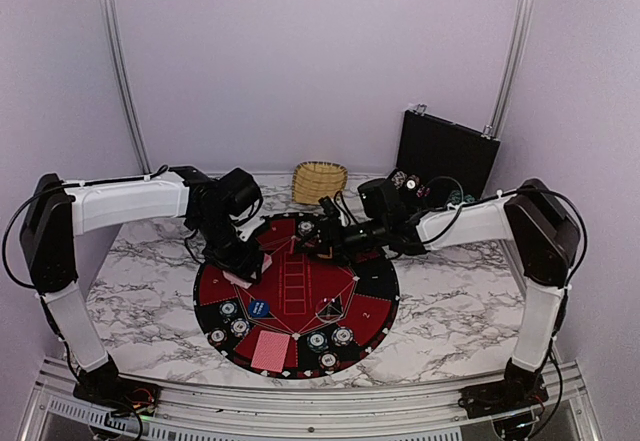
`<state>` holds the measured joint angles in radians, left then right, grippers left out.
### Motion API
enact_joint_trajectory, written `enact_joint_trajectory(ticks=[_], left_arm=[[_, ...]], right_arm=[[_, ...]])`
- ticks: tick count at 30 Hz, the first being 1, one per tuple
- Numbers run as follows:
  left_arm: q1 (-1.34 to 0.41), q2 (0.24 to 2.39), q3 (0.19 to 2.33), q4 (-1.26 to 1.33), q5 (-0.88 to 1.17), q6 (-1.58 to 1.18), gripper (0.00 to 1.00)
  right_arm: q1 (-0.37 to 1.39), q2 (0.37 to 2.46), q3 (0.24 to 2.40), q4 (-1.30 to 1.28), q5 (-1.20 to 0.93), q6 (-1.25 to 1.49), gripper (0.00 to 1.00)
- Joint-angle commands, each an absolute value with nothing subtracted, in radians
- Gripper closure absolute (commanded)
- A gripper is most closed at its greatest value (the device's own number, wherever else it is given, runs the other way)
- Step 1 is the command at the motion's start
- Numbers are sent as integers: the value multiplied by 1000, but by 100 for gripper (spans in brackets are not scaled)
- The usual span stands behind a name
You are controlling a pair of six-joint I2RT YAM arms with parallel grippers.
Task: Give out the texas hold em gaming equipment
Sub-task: Distribute the poker card in the small blind area, then pick up the poker card from the face-down deck piles.
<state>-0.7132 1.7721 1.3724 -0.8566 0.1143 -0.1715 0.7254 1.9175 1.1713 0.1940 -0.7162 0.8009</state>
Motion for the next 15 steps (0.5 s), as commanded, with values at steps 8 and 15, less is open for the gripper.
enact_joint_trajectory(ticks=[8, 15], left_arm=[[-820, 1742, 1439, -850, 144, -89, 43], [-848, 1746, 1465, -854, 143, -81, 43]], right_arm=[[698, 1972, 1171, 412, -857, 948, 32], [708, 1980, 1170, 428, -868, 963, 30]])
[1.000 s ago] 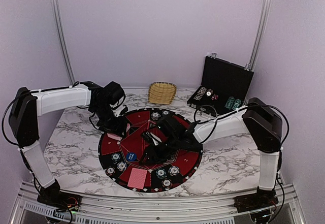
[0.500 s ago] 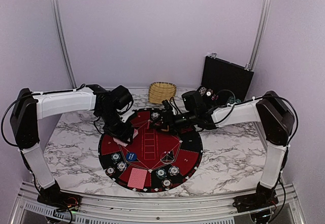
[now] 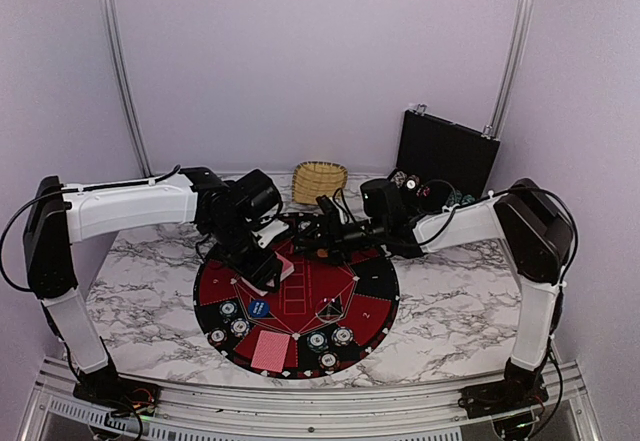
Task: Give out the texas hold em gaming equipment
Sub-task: Pick up the poker card from the face-down deck piles.
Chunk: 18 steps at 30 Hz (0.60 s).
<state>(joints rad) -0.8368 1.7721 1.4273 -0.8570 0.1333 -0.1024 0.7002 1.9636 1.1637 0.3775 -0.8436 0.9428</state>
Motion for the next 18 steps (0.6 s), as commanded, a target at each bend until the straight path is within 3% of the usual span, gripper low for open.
enact_joint_trajectory(ticks=[1, 18], left_arm=[[-848, 1746, 1468, -854, 143, -82, 43], [-871, 1755, 1500, -865, 132, -73, 43]], right_arm=[[713, 1982, 1170, 430, -869, 964, 31], [778, 2033, 1227, 421, -869, 973, 33]])
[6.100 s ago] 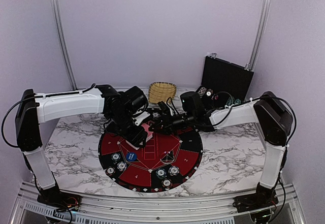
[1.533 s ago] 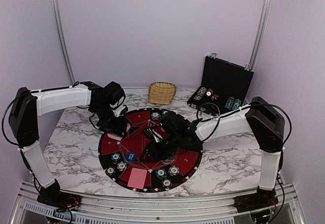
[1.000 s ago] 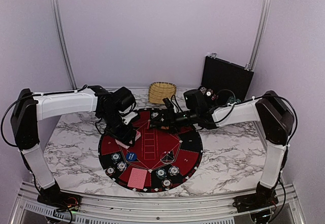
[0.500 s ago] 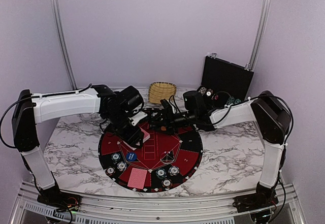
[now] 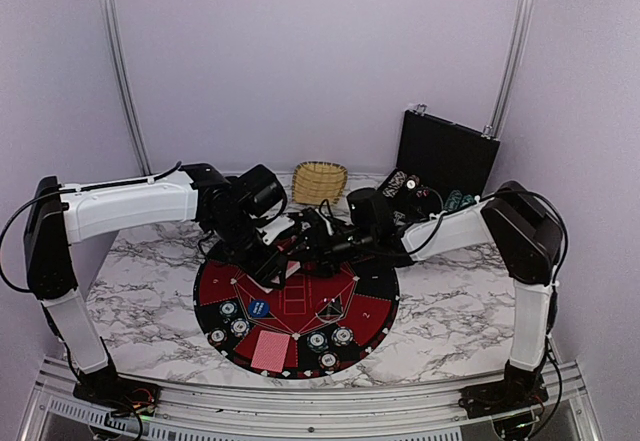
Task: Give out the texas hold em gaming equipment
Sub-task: Pick up the poker card from the face-down deck piles.
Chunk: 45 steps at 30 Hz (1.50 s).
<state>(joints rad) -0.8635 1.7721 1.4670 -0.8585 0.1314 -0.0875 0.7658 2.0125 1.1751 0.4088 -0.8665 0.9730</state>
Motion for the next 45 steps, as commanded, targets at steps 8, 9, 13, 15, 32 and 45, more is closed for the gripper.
enact_joint_trajectory(ticks=[8, 9, 13, 15, 32, 45], left_arm=[[-874, 1746, 1509, -867, 119, -70, 43], [-873, 1746, 1509, -867, 117, -69, 43], [-874, 1741, 1509, -868, 114, -70, 43], [-873, 1740, 1508, -868, 111, -70, 43], [-873, 1739, 1494, -867, 94, -72, 43], [-872, 1743, 1486, -867, 89, -78, 43]], right_arm=[[786, 2051, 1245, 388, -861, 954, 38], [787, 2053, 1244, 387, -860, 952, 40], [785, 2052, 1238, 374, -855, 943, 48], [782, 2047, 1234, 365, -849, 937, 50], [756, 2004, 1199, 358, -836, 926, 55], [743, 1975, 1178, 372, -834, 930, 55]])
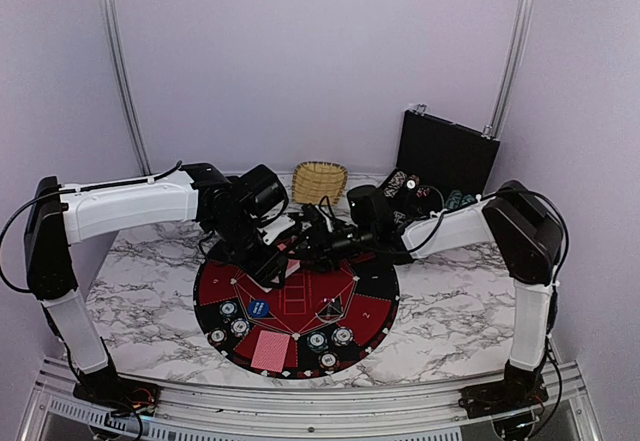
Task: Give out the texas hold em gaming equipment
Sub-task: Pick up the poker card from the face-down deck piles.
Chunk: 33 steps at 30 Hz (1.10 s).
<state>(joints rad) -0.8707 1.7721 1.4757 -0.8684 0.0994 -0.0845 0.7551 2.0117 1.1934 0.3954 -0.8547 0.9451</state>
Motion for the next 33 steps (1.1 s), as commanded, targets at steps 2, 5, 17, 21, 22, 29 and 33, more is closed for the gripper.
enact_joint_trajectory(ticks=[2, 5, 17, 21, 22, 29, 33], left_arm=[[-872, 1744, 1484, -867, 89, -79, 43], [-870, 1744, 1480, -866, 89, -81, 43], [-865, 1739, 1467, -866, 90, -89, 43], [-861, 1740, 1462, -867, 91, -89, 43], [-860, 1740, 1461, -866, 91, -90, 43], [-855, 1743, 1460, -865, 93, -92, 43], [-853, 1746, 1460, -866, 94, -91, 43]], right_arm=[[742, 1970, 1174, 374, -834, 931, 55], [739, 1961, 1168, 377, -834, 933, 55], [731, 1930, 1151, 372, -828, 927, 57], [731, 1917, 1145, 365, -824, 922, 58], [731, 1915, 1144, 364, -824, 922, 59], [731, 1896, 1138, 358, -819, 919, 60], [730, 1895, 1140, 356, -818, 918, 65]])
